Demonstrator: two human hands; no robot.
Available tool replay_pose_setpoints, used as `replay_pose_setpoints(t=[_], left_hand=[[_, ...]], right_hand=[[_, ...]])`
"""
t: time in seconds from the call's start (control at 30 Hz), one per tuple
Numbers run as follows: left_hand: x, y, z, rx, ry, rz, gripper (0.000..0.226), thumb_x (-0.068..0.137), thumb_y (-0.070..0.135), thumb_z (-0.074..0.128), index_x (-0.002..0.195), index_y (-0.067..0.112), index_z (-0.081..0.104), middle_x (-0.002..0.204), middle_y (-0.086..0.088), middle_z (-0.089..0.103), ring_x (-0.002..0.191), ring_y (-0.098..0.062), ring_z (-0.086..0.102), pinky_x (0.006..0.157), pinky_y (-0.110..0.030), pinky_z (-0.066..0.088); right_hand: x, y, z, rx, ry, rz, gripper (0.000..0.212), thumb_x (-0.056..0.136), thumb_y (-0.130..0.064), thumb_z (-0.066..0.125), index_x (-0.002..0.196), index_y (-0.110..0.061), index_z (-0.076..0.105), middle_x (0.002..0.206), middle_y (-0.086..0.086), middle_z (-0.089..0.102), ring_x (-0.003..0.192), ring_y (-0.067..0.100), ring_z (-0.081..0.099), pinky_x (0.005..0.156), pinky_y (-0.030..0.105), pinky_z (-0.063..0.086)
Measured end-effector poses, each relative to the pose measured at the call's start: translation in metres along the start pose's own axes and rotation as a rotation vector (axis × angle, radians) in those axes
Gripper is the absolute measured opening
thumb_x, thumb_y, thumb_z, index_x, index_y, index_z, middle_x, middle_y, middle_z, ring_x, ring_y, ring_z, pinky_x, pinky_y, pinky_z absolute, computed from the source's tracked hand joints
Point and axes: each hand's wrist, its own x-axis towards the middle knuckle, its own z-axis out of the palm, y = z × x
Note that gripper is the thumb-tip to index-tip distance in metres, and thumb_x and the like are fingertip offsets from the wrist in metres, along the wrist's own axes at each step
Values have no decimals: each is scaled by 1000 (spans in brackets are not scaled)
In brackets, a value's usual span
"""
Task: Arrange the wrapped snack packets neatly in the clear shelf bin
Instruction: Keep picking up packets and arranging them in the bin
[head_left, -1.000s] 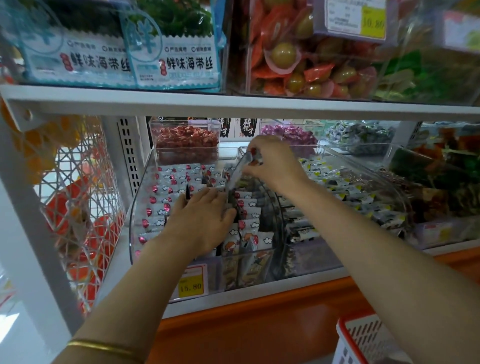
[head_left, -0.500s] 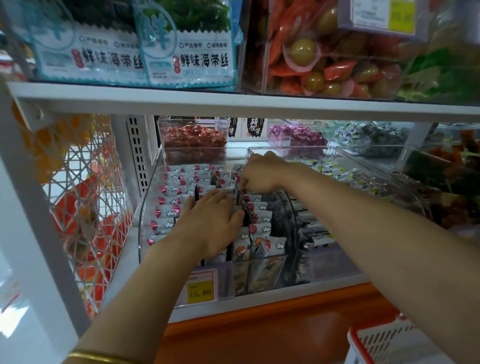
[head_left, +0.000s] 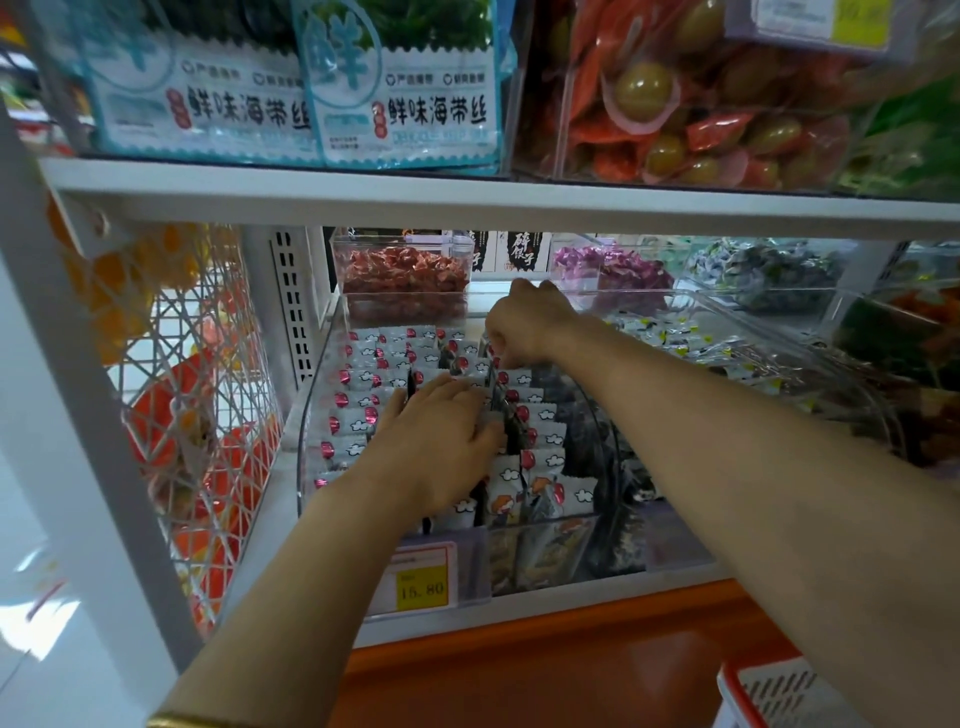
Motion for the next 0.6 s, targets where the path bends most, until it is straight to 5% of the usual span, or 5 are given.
replay_pose_setpoints(t=[0.17,0.3,0.4,0.5,0.6], left_hand=[[-3,1,-3,1,2,2,48,98,36,30,143,18,34,151,0,30,141,-18,18,115,-49,11],[-6,2,-8,-29,46,-10,44,98,32,33,138,15,40,142,-4,42,134,-23,31,112,-48,20],[-9,5,-12,-103,146,-5,34,97,24,38,125,8,51,126,-9,53,117,-27,46,100,-38,36],[-15,10,-16,-229,278,-32,34,97,21,41,126,7,51,125,-12,55,102,-22,50,82,-26,38],[-23,16,-19,-403,368,-73,41,97,26,45,137,14,44,130,-8,54,105,-18,52,83,-22,38]], right_hand=[[-7,9,-7,257,68,35,23,86,-4,52,71,-19,46,97,10,56,92,25,52,75,31,41],[-28,20,-19,427,270,93,3,88,-7,52,90,-8,51,93,14,59,84,26,52,66,30,37],[-52,22,-20,538,463,156,8,90,-7,51,85,-11,46,82,11,56,75,25,51,61,31,35],[-87,16,-20,820,664,268,13,91,-6,54,82,-11,46,72,1,51,65,16,50,58,27,36],[-124,5,-22,1192,753,370,18,92,-6,55,78,-15,47,77,3,54,72,22,59,64,29,53]])
